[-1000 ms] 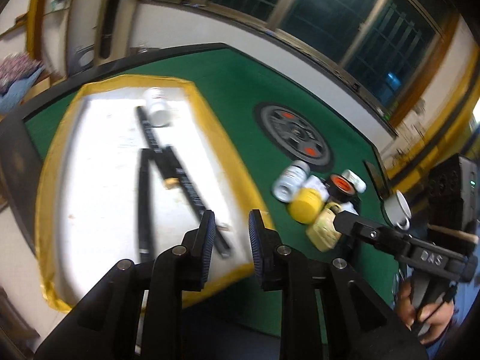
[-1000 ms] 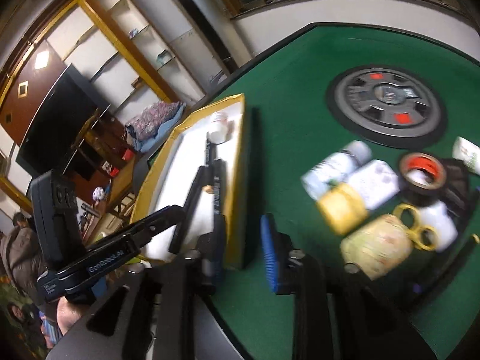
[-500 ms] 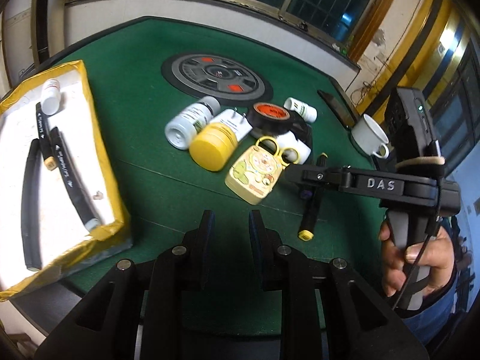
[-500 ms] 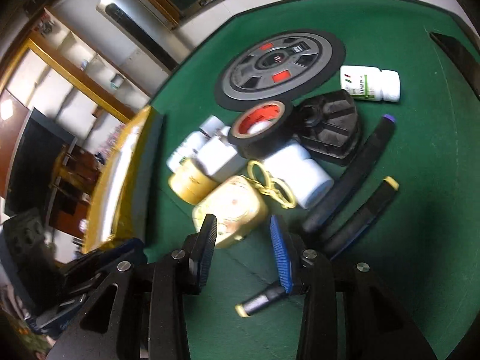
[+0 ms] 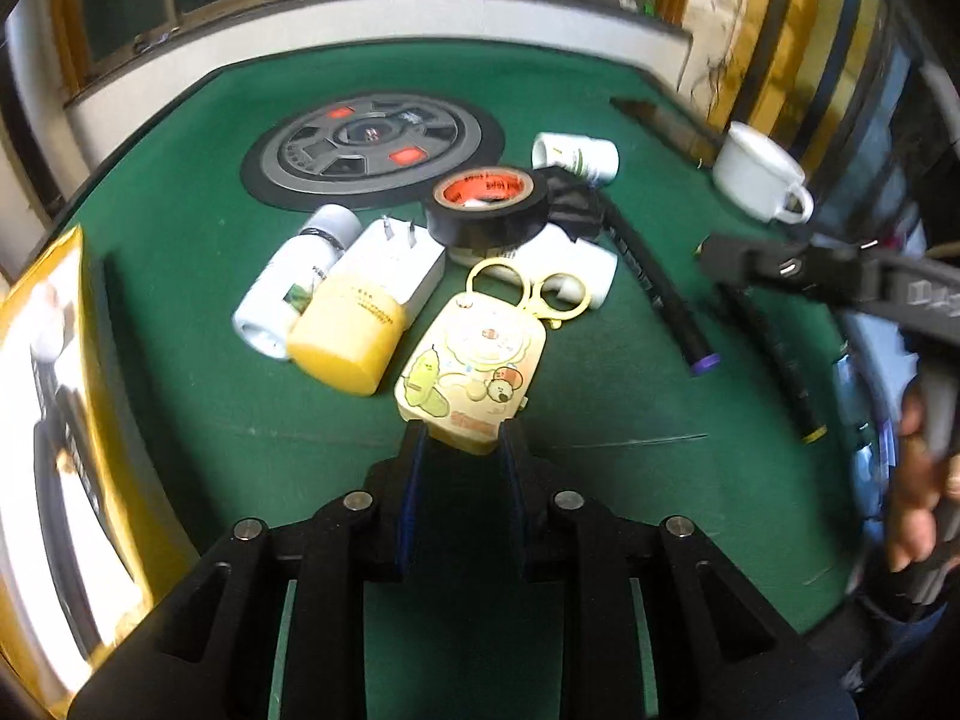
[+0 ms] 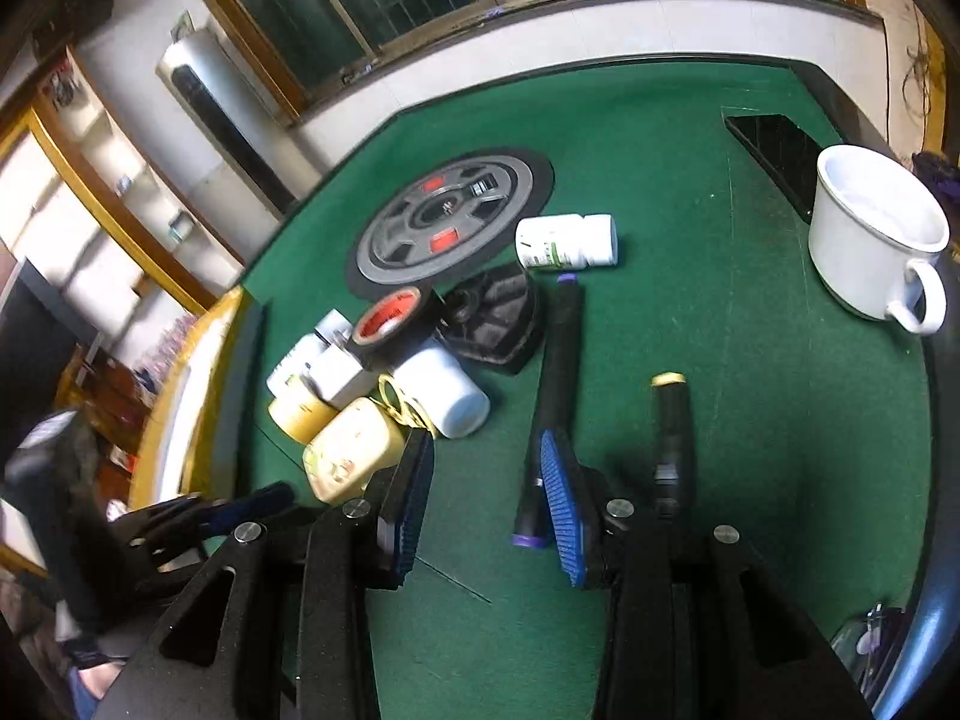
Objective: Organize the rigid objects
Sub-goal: 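Move both grippers back over the remaining objects on the felt, then grasp the yellow keychain pouch with the left gripper while the right grasps a black marker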
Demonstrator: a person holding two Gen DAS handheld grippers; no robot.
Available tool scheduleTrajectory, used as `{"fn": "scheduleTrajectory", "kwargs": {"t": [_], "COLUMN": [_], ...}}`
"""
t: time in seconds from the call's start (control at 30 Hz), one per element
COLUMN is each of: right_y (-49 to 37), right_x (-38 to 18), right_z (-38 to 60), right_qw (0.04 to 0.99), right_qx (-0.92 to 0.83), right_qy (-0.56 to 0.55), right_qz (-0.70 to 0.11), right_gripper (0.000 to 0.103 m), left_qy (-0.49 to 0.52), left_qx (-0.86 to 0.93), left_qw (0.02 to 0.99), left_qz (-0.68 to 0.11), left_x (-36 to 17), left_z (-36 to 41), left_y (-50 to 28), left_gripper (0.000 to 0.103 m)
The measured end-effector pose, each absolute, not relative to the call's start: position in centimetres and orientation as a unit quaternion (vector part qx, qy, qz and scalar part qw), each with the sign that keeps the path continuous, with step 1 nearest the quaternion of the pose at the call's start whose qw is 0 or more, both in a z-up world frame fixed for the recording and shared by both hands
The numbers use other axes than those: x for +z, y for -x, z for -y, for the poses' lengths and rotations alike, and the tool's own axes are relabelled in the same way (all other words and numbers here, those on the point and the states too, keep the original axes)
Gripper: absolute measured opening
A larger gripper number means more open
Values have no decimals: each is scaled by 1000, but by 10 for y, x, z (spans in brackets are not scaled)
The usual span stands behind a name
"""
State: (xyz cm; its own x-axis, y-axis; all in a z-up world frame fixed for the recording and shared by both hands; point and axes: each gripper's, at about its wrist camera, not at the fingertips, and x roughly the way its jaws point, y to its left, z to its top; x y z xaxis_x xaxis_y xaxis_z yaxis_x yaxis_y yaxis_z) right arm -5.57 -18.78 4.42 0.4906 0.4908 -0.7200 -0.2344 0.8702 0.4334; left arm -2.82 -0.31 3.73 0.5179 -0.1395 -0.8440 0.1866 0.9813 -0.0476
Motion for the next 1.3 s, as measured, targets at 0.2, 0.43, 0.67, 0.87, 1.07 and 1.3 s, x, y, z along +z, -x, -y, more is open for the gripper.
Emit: {"fn": "scheduleTrajectory", "kwargs": {"t": [0.2,0.43,0.67,0.87,1.07,1.3], "right_y": [52,47,44,44,44,43], "right_x": [49,50,46,45,44,44], "right_z": [196,211,217,218,221,220], "right_qw": [855,863,865,861,863,864], "right_qx": [195,172,159,163,155,155], "right_qy": [-162,-180,-185,-193,-197,-195], "right_qz": [-452,-439,-439,-442,-439,-439], "right_gripper": [44,44,44,44,44,44], "left_qy": [-67,-143,-120,-64,-39,-65], "left_qx": [-86,-105,-126,-236,-187,-160], "left_qw": [865,853,869,845,855,844], "left_qz": [-489,-491,-464,-476,-481,-508], "left_x": [30,27,25,40,52,30], "left_z": [13,34,31,38,34,55], "left_y": [7,-22,-19,15,-6,-26], "left_gripper": [49,63,54,50,50,50]}}
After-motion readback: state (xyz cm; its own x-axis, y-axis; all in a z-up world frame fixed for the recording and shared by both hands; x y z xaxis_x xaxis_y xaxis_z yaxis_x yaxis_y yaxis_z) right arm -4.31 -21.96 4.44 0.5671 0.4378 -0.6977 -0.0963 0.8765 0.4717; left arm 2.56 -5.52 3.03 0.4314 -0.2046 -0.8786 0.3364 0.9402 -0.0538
